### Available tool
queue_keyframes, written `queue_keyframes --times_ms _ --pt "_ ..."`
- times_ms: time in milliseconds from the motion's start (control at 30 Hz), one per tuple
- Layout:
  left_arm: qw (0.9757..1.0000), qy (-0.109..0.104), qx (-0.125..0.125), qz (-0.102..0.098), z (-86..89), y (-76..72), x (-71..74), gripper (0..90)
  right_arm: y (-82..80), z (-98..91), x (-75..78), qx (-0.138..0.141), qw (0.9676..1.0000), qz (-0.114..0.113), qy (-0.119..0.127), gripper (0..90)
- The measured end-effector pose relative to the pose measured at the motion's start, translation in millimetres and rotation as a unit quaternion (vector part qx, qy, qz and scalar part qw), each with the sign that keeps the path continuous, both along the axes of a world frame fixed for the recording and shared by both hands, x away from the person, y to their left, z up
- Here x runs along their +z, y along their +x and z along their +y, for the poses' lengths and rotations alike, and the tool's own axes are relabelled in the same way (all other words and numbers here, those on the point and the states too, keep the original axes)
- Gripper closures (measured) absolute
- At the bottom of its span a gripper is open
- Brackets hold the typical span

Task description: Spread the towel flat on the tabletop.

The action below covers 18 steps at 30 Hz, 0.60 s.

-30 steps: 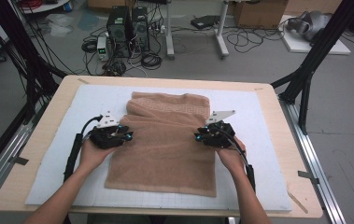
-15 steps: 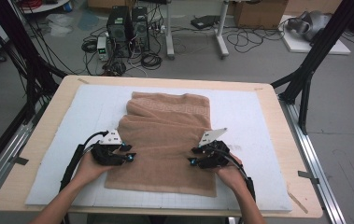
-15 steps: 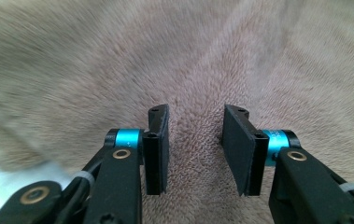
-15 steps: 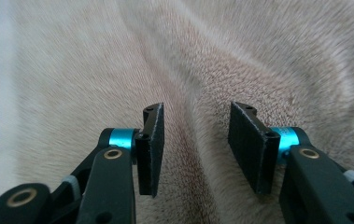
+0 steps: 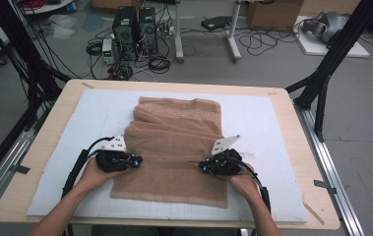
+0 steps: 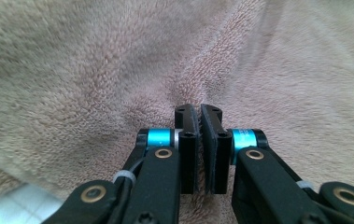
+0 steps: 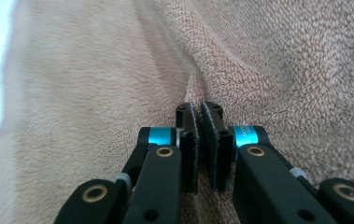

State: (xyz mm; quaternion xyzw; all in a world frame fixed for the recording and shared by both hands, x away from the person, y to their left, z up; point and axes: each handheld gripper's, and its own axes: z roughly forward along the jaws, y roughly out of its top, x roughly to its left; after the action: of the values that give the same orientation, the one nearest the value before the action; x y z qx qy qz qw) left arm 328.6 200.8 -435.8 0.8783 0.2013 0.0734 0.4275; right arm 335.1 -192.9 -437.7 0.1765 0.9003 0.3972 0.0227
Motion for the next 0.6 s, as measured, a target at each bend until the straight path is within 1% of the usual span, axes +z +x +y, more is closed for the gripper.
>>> queue_keyframes --times_ms 33,67,100,133,167,200,233,267,300,333,367,400,433,500,533,567,600 --pt "1.0000 0.000 -0.008 -0.002 2.5 -4.7 4.0 85.5 -3.6 -0.3 2.5 0.005 1.0000 -0.001 -0.001 86.0" --pt "0.9998 -0.003 -0.018 0.000 4.7 -10.1 8.3 85.6 -7.8 -0.6 5.1 0.017 0.9999 0.000 -0.001 86.0" --pt "0.9996 -0.003 -0.028 0.001 6.4 -17.2 13.8 85.5 -12.4 -0.5 8.2 0.031 0.9995 0.008 0.003 85.9" --pt "0.9991 -0.008 -0.042 -0.006 7.9 -25.7 19.9 85.5 -18.3 -0.2 12.1 0.051 0.9984 0.019 0.011 85.8" --pt "0.9981 -0.018 -0.057 -0.012 10.3 -33.1 25.9 85.2 -26.6 0.7 17.8 0.073 0.9970 0.021 0.015 85.0" --pt "0.9974 -0.031 -0.063 -0.018 12.5 -38.0 30.9 84.3 -34.7 0.9 24.4 0.091 0.9955 0.013 0.022 82.6" --pt "0.9970 -0.037 -0.061 -0.030 14.3 -40.3 35.2 81.4 -40.7 0.0 31.4 0.096 0.9948 0.004 0.034 75.1" --pt "0.9968 -0.044 -0.055 -0.038 15.2 -39.6 38.4 74.4 -42.4 -1.6 37.5 0.093 0.9945 -0.004 0.048 73.0" --pt "0.9966 -0.052 -0.053 -0.035 15.8 -35.8 40.8 72.3 -41.2 -3.5 42.4 0.088 0.9945 -0.008 0.056 70.1" --pt "0.9966 -0.059 -0.046 -0.035 15.2 -31.5 42.0 69.8 -37.6 -5.2 45.5 0.075 0.9955 -0.015 0.056 68.8" --pt "0.9965 -0.065 -0.039 -0.035 13.9 -26.9 41.6 68.4 -32.3 -6.6 45.9 0.064 0.9965 -0.016 0.051 68.7" --pt "0.9968 -0.065 -0.033 -0.033 12.4 -21.7 40.1 67.6 -26.1 -7.2 43.5 0.050 0.9977 -0.015 0.044 67.8" --pt "0.9973 -0.060 -0.028 -0.032 10.3 -16.0 37.3 67.5 -21.0 -6.7 39.6 0.035 0.9988 -0.009 0.035 66.8" --pt "0.9986 -0.046 -0.016 -0.020 5.6 -4.7 28.1 67.3 -13.0 -2.8 29.5 0.029 0.9995 0.005 0.007 65.8" --pt "0.9992 -0.037 -0.007 -0.015 3.3 0.5 22.3 67.4 -9.9 0.0 24.2 0.028 0.9996 0.008 0.000 63.7" --pt "0.9997 -0.022 0.003 -0.007 1.5 6.0 16.0 67.4 -7.2 3.2 18.8 0.021 0.9996 0.012 -0.014 61.7" --pt "0.9999 -0.010 0.006 0.007 0.0 10.7 9.1 67.2 -4.5 6.2 13.8 0.008 0.9993 0.009 -0.036 60.1"
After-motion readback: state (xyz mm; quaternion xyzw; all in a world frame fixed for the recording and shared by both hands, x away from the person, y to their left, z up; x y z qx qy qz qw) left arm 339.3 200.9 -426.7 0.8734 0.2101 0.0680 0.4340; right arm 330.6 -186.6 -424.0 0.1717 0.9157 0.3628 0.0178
